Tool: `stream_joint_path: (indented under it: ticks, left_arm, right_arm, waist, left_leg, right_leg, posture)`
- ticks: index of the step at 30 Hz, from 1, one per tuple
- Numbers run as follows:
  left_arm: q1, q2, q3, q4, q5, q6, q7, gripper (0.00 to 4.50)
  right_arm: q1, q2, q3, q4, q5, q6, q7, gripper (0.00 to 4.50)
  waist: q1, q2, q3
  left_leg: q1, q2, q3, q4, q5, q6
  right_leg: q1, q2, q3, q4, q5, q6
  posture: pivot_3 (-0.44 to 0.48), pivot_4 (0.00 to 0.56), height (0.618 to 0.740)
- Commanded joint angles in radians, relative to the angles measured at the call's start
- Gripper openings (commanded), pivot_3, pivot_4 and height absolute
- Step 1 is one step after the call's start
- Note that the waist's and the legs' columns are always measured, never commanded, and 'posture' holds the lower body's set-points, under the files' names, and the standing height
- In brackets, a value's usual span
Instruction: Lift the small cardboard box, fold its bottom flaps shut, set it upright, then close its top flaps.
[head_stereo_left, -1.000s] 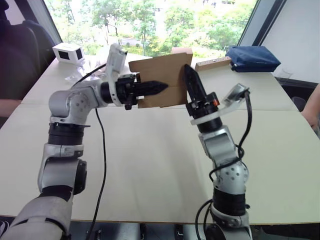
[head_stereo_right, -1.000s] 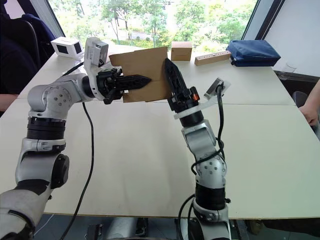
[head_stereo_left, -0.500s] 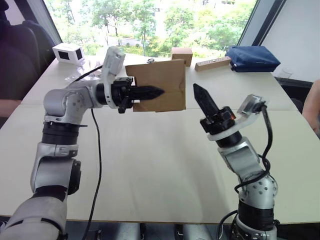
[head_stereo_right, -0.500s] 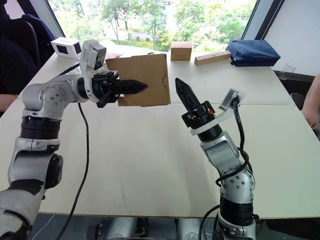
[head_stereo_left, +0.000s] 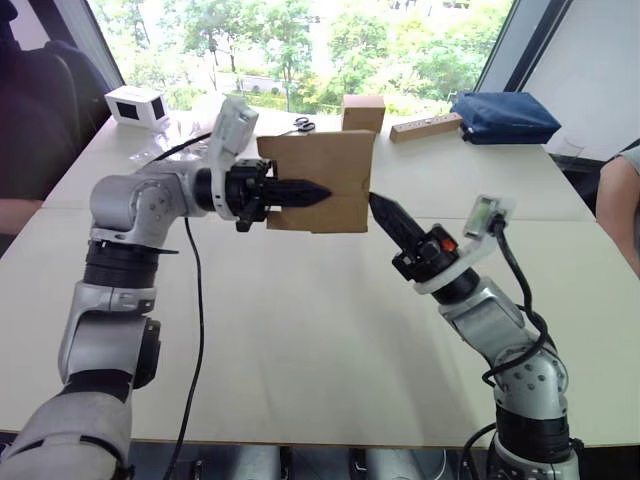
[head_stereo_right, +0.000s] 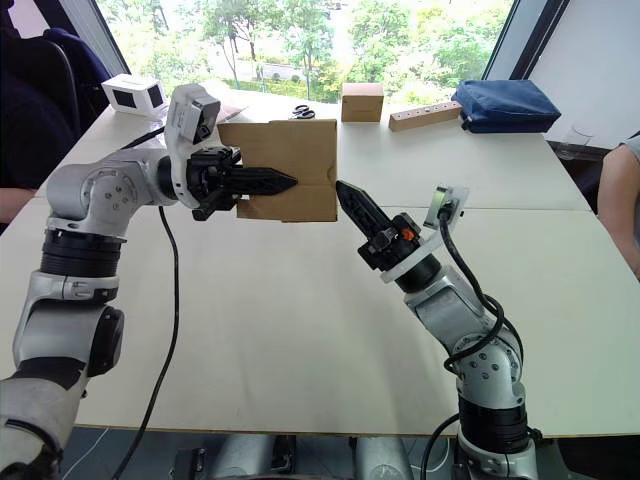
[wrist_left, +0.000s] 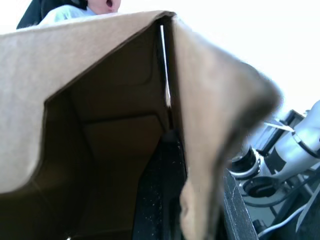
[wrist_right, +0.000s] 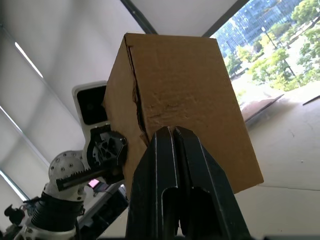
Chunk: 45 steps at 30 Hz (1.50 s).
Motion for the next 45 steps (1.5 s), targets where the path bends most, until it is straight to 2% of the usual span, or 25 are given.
stream_joint_path:
  ticks: [1,13,16,20,25,27,31,36,38,40,45]
  left_arm:
    - [-0.024,-0.002,-0.014,-0.012,0.020,-0.028,-0.003,0.00]
    - [-0.007,-0.004,-0.040,-0.029,0.057,-0.039,-0.023,0.00]
    - [-0.006,0.031,-0.064,-0.055,0.101,-0.077,-0.033,0.00]
    - [-0.047,0.084,-0.126,-0.072,0.171,-0.086,-0.036,0.00]
    - [-0.172,0.190,-0.376,-0.063,0.387,-0.170,-0.166,0.00]
    - [-0.232,0.197,-0.485,-0.040,0.485,-0.206,-0.210,0.00]
    - [-0.334,0.183,-0.679,0.012,0.639,-0.265,-0.230,0.00]
    - [-0.380,0.164,-0.792,0.028,0.709,-0.317,-0.230,0.00]
    - [-0.441,0.154,-0.895,-0.008,0.661,-0.225,-0.230,0.00]
    - [-0.492,0.101,-0.962,-0.013,0.660,-0.159,-0.230,0.00]
    - [-0.501,0.059,-1.017,-0.049,0.638,-0.130,-0.230,0.00]
  right_arm:
    - [-0.025,0.008,0.039,-0.038,0.006,0.014,0.029,0.05]
    - [-0.014,0.005,0.077,-0.045,-0.064,0.037,0.047,0.05]
    - [0.047,-0.044,0.001,-0.058,-0.055,0.036,0.043,0.05]
    - [0.137,-0.176,-0.108,-0.094,-0.048,0.066,0.042,0.05]
    - [0.243,-0.461,-0.211,-0.144,-0.051,0.180,0.142,0.05]
    - [0.289,-0.555,-0.228,-0.175,-0.167,0.147,0.212,0.05]
    - [0.363,-0.707,-0.215,-0.256,-0.249,0.176,0.308,0.05]
    - [0.359,-0.760,-0.150,-0.337,-0.321,0.205,0.295,0.05]
    - [0.343,-0.747,-0.093,-0.384,-0.388,0.203,0.245,0.05]
    - [0.346,-0.741,-0.038,-0.412,-0.462,0.202,0.209,0.05]
    - [0.314,-0.728,0.037,-0.423,-0.580,0.212,0.154,0.05]
  waist:
    - [0.000,0.000,0.000]
    - [0.000,0.000,0.000]
    - [0.003,0.000,0.000]
    - [0.005,0.000,0.000]
    - [0.004,-0.001,0.000]
    - [0.006,0.000,0.000]
    - [0.015,0.000,0.000]
    - [0.020,0.000,0.000]
    - [0.025,-0.001,0.000]
    - [0.029,-0.002,0.001]
    - [0.027,-0.001,0.000]
  left_leg:
    - [0.000,0.000,0.000,0.000,0.000,0.000]
    - [0.000,0.000,0.000,0.000,0.000,0.000]
    - [0.000,0.000,0.000,0.000,0.000,0.000]
    - [-0.001,0.000,0.000,0.000,0.000,0.000]
    - [-0.001,-0.001,0.000,0.001,-0.001,0.001]
    - [-0.001,-0.001,0.000,0.001,-0.001,0.001]
    - [-0.001,-0.001,0.000,0.001,-0.001,0.001]
    - [-0.001,-0.001,0.000,0.001,-0.001,0.002]
    - [-0.002,0.000,0.000,0.001,-0.001,0.002]
    - [-0.003,0.000,-0.001,0.002,-0.001,0.002]
    - [-0.004,-0.001,-0.001,0.003,-0.002,0.004]
  right_leg:
    - [0.000,0.000,0.000,0.000,0.000,0.000]
    - [0.000,0.000,0.000,0.000,0.000,0.000]
    - [0.000,0.000,0.000,0.000,0.000,0.000]
    - [0.000,-0.001,0.000,0.000,0.000,0.000]
    - [0.000,0.000,0.000,-0.001,0.000,0.000]
    - [0.000,0.000,0.000,-0.001,0.000,0.000]
    - [0.000,0.001,0.000,-0.002,-0.002,-0.002]
    - [0.000,0.001,0.000,-0.002,-0.002,-0.002]
    - [-0.001,0.001,0.000,-0.002,-0.002,-0.002]
    - [-0.001,0.001,0.000,-0.002,-0.002,-0.002]
    - [0.000,0.000,0.003,-0.006,-0.003,-0.002]
  posture:
    - [0.000,0.150,0.740]
    - [0.000,0.150,0.740]
    - [0.000,0.150,0.740]
    - [0.000,0.150,0.740]
    - [0.000,0.150,0.740]
    - [0.000,0.150,0.740]
    - [0.000,0.150,0.740]
    - [0.000,0.150,0.740]
    - [0.000,0.150,0.740]
    - [0.000,0.150,0.740]
    - [0.000,0.150,0.740]
